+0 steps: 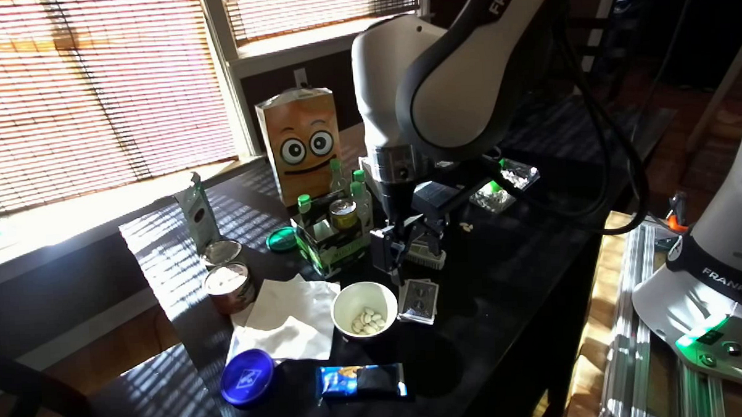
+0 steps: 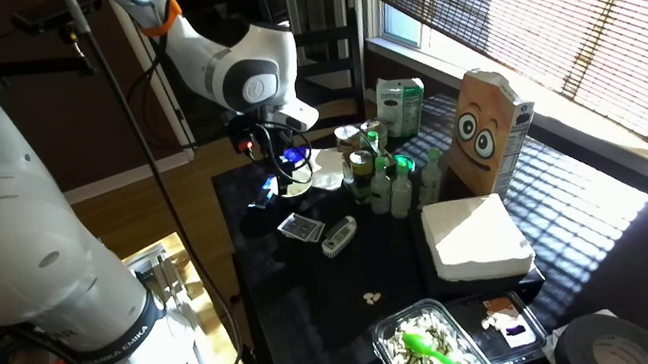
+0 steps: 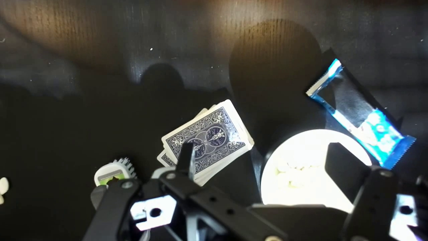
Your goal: Pour the contents from the black bowl into the transparent bowl
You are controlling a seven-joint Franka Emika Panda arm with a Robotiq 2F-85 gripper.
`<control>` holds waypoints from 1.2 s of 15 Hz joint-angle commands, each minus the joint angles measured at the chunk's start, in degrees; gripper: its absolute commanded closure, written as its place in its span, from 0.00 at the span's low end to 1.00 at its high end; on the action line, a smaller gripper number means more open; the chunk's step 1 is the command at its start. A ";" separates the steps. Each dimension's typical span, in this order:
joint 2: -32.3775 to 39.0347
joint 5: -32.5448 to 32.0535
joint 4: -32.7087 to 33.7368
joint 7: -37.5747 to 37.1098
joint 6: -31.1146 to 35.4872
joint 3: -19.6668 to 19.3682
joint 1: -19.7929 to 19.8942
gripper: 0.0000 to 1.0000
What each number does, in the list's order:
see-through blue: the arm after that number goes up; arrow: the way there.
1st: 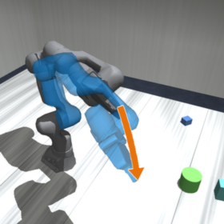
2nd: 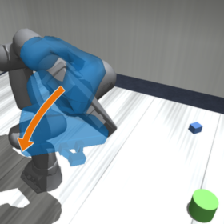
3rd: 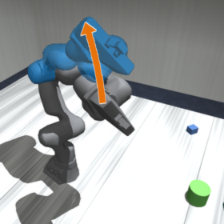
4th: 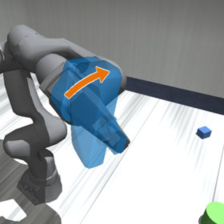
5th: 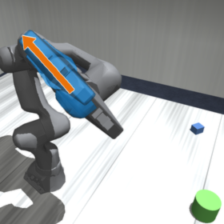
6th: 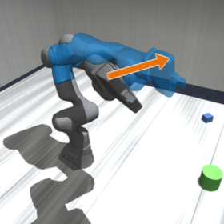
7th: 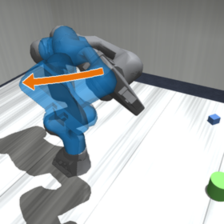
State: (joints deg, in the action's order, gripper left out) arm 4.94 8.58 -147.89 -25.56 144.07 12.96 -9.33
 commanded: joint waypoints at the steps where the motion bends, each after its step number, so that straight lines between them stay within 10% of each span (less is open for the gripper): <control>1: 1.83 -2.86 -1.26 -0.97 8.89 -1.55 -1.34 0.00; 7: 12.86 -3.25 -2.02 0.44 33.18 -4.13 -4.19 0.01; 18: 21.51 0.73 1.23 5.67 42.55 -4.35 -6.21 0.83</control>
State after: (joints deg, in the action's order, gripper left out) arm 26.66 7.47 -147.45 -22.07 186.27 9.71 -13.45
